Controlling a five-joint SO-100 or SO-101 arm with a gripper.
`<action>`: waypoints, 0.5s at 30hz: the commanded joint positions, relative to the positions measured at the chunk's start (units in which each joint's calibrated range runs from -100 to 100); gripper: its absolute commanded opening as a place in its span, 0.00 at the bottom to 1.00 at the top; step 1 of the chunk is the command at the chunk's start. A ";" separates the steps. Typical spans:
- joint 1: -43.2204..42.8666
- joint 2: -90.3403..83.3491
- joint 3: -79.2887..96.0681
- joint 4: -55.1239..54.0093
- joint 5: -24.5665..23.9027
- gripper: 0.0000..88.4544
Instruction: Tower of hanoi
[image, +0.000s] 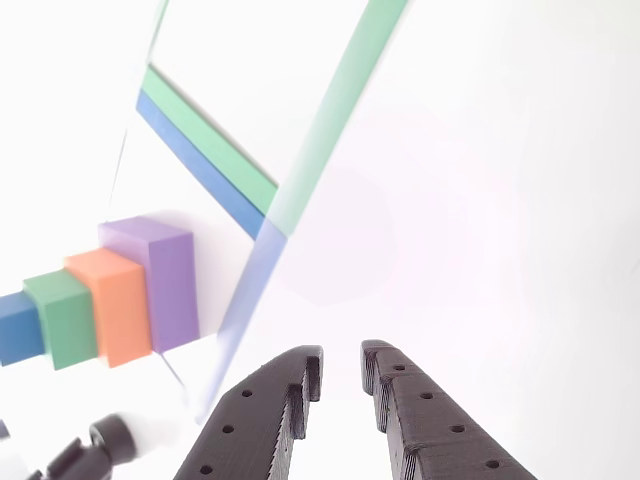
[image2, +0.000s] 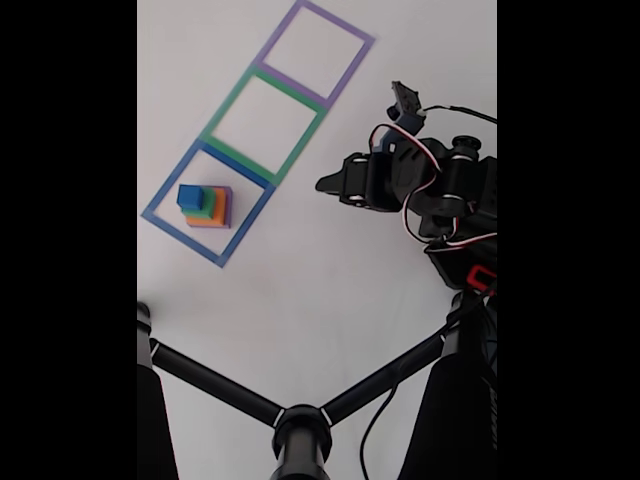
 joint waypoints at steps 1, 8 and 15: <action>3.59 -0.43 0.42 -1.05 -3.10 0.00; 4.36 -0.43 0.51 -1.05 0.11 0.00; 8.38 -0.43 0.51 -1.05 -6.48 0.00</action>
